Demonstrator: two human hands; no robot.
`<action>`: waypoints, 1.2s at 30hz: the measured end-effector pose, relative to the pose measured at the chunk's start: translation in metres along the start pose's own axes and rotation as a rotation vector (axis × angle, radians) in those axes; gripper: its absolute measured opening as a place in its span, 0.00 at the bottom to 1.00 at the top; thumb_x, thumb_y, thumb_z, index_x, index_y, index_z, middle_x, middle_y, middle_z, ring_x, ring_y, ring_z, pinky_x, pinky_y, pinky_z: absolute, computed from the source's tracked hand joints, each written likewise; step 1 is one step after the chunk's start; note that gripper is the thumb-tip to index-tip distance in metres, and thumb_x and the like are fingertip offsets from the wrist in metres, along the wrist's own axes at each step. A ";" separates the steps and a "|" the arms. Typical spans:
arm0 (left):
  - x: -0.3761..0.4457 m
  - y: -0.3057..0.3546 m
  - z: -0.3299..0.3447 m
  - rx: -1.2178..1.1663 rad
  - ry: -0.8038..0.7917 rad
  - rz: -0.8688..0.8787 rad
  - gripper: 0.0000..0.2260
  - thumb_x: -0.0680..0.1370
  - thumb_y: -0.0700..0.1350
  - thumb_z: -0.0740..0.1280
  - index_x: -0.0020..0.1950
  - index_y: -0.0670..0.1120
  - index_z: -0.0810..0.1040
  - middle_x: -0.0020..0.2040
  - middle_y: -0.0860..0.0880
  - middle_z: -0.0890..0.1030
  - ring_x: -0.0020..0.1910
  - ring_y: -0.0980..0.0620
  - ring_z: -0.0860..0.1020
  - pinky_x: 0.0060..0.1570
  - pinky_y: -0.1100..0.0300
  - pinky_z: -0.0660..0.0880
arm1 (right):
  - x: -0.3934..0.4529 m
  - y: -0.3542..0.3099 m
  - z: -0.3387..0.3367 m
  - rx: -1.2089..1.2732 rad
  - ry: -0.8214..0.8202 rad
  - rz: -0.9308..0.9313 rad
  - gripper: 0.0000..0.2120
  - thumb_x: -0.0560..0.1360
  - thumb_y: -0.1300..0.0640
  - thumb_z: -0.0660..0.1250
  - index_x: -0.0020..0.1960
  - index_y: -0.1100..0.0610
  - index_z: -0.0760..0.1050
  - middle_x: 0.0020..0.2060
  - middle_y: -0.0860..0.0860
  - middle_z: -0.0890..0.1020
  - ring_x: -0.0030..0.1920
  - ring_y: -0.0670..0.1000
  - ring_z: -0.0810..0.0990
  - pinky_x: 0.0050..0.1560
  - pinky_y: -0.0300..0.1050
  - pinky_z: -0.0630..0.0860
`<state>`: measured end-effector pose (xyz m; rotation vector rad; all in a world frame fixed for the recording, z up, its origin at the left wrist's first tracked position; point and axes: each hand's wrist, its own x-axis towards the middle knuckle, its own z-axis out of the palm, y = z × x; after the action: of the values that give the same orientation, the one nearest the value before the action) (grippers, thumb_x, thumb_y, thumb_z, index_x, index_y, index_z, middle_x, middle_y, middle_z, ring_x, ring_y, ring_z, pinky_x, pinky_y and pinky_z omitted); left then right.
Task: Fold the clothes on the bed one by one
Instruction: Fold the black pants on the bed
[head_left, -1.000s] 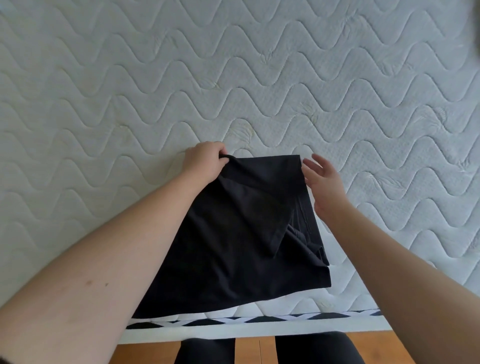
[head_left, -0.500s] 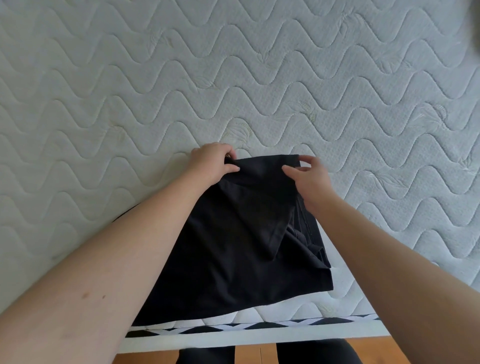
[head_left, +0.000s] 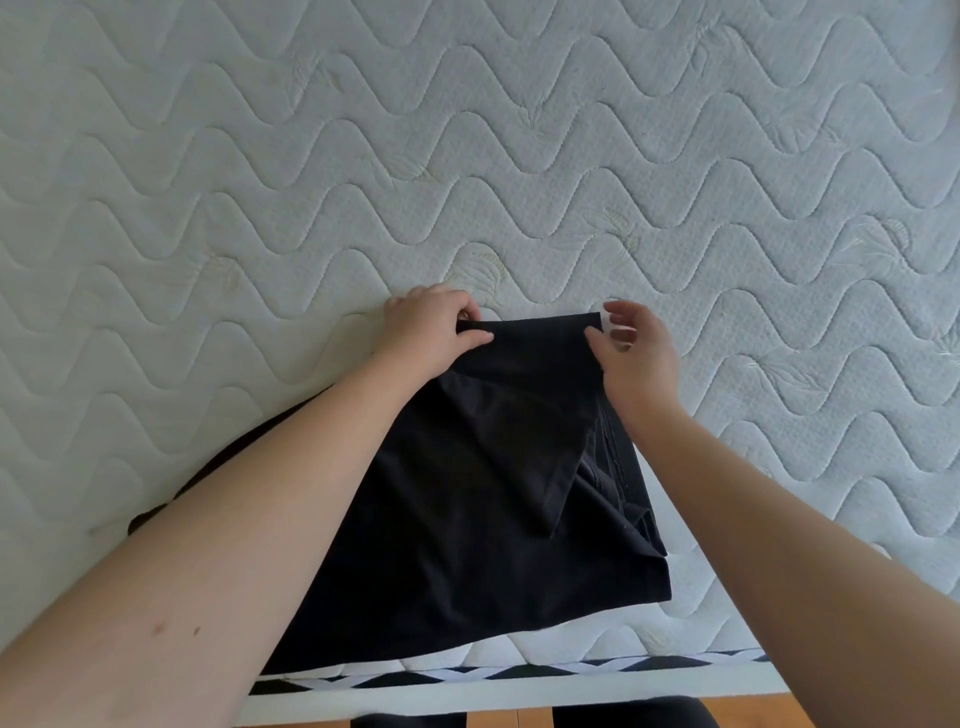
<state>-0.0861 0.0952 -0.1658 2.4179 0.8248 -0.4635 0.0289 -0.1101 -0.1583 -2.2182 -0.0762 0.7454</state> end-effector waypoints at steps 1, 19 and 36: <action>0.002 0.003 0.002 0.011 0.001 0.015 0.09 0.75 0.58 0.69 0.50 0.56 0.79 0.50 0.57 0.77 0.56 0.52 0.74 0.56 0.52 0.66 | 0.002 0.000 0.001 -0.116 -0.036 -0.075 0.20 0.75 0.50 0.72 0.65 0.46 0.73 0.61 0.44 0.73 0.59 0.43 0.72 0.63 0.43 0.70; -0.062 -0.005 0.003 0.281 -0.138 0.513 0.35 0.66 0.62 0.75 0.70 0.53 0.73 0.65 0.54 0.74 0.68 0.51 0.69 0.70 0.53 0.57 | -0.097 0.028 -0.013 -0.442 -0.199 0.039 0.17 0.77 0.41 0.64 0.57 0.52 0.70 0.40 0.44 0.80 0.44 0.49 0.80 0.46 0.49 0.76; -0.052 -0.002 0.012 0.099 0.206 0.245 0.15 0.76 0.58 0.68 0.58 0.51 0.79 0.48 0.55 0.81 0.52 0.50 0.77 0.61 0.55 0.63 | -0.056 0.014 -0.035 0.601 -0.398 0.275 0.26 0.78 0.56 0.69 0.73 0.46 0.65 0.58 0.49 0.83 0.58 0.52 0.82 0.58 0.51 0.78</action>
<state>-0.1284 0.0656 -0.1514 2.6468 0.5883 -0.1659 -0.0010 -0.1589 -0.1222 -1.5044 0.2336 1.1770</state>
